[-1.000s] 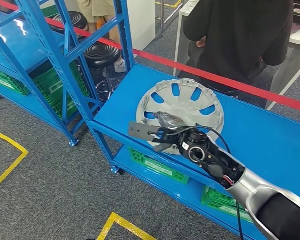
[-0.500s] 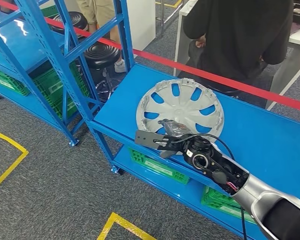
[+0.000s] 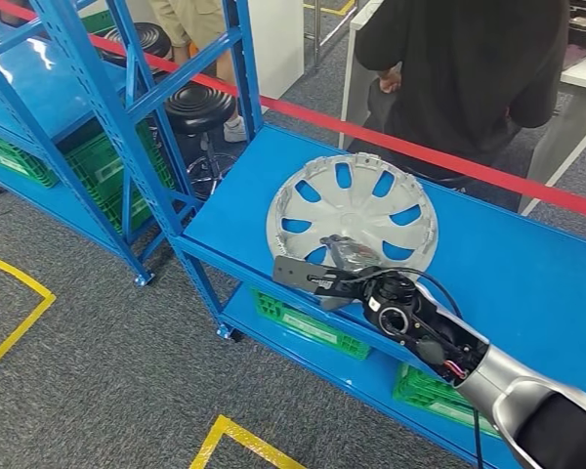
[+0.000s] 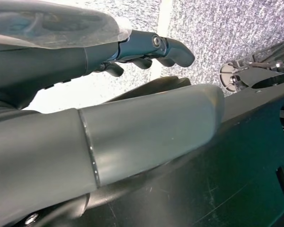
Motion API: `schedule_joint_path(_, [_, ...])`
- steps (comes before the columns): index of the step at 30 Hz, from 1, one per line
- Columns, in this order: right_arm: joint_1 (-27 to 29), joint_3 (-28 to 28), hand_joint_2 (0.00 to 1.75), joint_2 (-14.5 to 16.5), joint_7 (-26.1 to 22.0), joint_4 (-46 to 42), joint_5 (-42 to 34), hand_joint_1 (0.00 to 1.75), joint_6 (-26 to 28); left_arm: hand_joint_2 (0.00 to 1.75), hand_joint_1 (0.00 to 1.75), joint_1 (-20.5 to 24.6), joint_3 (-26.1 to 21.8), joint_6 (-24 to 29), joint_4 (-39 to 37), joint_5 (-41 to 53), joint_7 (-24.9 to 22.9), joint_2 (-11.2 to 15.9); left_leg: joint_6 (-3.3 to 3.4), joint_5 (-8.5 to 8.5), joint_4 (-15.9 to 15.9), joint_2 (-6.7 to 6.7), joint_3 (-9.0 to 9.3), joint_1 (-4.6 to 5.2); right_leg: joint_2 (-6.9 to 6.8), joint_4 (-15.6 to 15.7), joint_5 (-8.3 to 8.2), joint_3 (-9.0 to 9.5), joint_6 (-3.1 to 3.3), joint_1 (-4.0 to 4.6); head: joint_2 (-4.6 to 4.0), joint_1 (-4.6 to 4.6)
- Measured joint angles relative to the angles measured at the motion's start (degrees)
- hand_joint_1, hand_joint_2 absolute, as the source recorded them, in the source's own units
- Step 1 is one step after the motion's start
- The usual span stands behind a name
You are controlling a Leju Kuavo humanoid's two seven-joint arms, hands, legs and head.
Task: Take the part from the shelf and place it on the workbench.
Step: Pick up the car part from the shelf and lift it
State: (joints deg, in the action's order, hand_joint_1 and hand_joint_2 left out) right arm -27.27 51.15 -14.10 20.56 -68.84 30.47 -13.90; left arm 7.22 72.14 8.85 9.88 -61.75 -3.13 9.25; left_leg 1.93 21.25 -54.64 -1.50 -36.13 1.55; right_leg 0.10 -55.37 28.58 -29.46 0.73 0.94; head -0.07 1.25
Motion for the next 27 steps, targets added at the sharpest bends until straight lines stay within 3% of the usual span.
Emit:
schedule_joint_path(23, [0.37,-0.09,1.75,0.11,-0.85,11.72,0.47,0.0,3.1,0.0,0.0,-0.03,-0.06,0.07,0.0,0.52,-0.02,-0.46,0.0,0.01,0.02,-0.02,0.13,0.0,-0.04,0.0,0.02,0.08,-0.01,0.0,0.0,-0.02])
schedule_joint_path(24, [0.37,-0.09,1.75,0.11,-0.85,11.84,0.47,0.07,3.1,0.0,0.0,-0.03,-0.06,0.07,0.0,0.52,-0.01,-0.46,0.0,0.01,0.02,-0.02,0.14,0.0,-0.04,0.0,0.02,0.09,-0.01,0.0,0.0,-0.02])
schedule_joint_path(27, [0.37,-0.09,1.75,0.12,-0.85,12.17,0.47,1.36,3.1,0.0,0.0,-0.03,-0.07,0.07,0.0,0.52,-0.01,-0.46,0.0,0.01,0.02,-0.02,0.17,0.0,-0.05,0.0,0.02,0.13,-0.01,0.0,0.0,-0.02])
